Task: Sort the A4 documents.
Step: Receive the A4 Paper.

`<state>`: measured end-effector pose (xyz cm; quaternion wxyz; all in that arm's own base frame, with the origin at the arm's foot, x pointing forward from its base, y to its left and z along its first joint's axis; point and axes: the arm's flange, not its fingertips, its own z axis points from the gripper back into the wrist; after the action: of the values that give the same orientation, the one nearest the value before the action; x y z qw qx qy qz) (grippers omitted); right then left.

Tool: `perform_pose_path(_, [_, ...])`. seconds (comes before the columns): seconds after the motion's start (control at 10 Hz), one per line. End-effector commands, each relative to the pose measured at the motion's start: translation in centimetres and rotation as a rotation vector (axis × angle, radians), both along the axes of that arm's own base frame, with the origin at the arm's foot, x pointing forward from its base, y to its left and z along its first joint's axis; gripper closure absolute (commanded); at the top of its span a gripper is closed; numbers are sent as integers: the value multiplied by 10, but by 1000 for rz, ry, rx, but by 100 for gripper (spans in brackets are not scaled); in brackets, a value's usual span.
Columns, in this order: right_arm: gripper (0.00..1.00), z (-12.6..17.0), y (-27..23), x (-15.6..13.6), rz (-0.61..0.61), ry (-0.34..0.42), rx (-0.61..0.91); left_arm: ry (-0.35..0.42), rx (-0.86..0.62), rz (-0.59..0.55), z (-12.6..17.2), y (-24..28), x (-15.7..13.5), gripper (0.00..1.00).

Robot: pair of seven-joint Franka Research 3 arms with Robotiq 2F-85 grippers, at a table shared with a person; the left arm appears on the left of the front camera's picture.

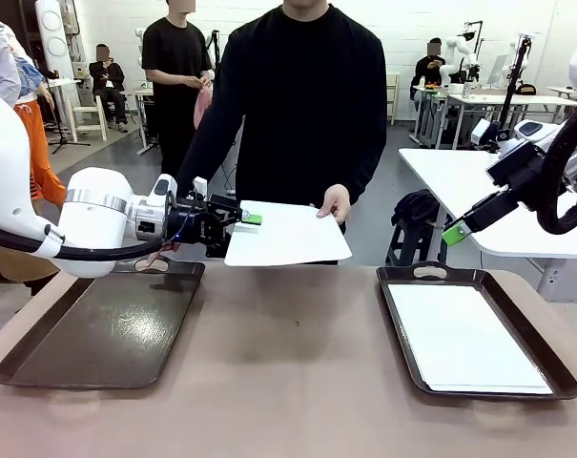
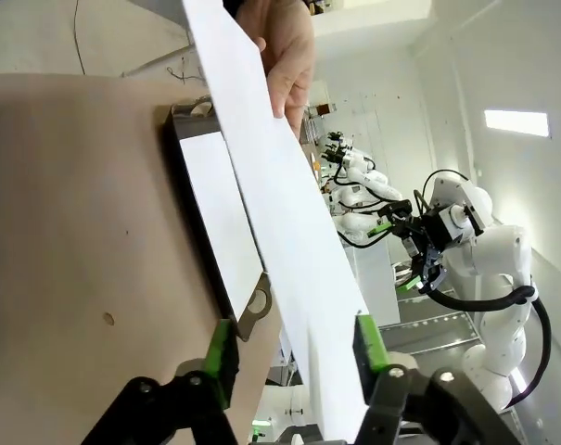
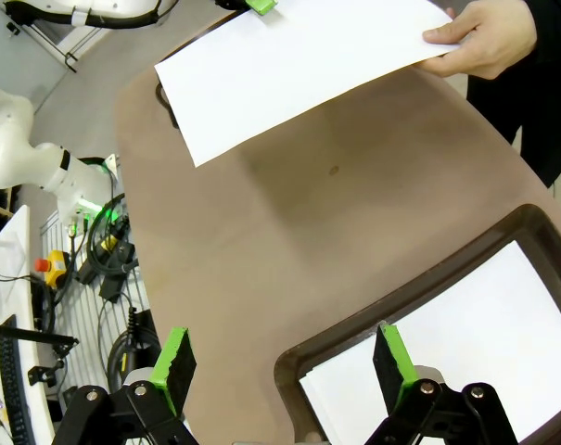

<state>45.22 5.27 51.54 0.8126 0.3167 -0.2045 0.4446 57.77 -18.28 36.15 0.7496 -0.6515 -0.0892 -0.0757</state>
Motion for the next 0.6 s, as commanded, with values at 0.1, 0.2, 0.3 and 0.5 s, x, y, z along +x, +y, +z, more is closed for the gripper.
perform_pose_path(0.1, [0, 0, 0, 0, -1, -7, 3, 14, -33, -4, -2, 0, 2, 62])
perform_pose_path(0.2, [0, 0, 0, 0, -1, -7, 3, 13, -25, 0, -2, 1, 3, 74])
perform_pose_path(0.3, [0, 0, 0, 0, -1, -7, 3, 8, -22, 3, -2, 1, 2, 81])
perform_pose_path(0.5, [0, 0, 0, 0, -1, -7, 3, -2, -27, 9, -1, 2, 3, 100])
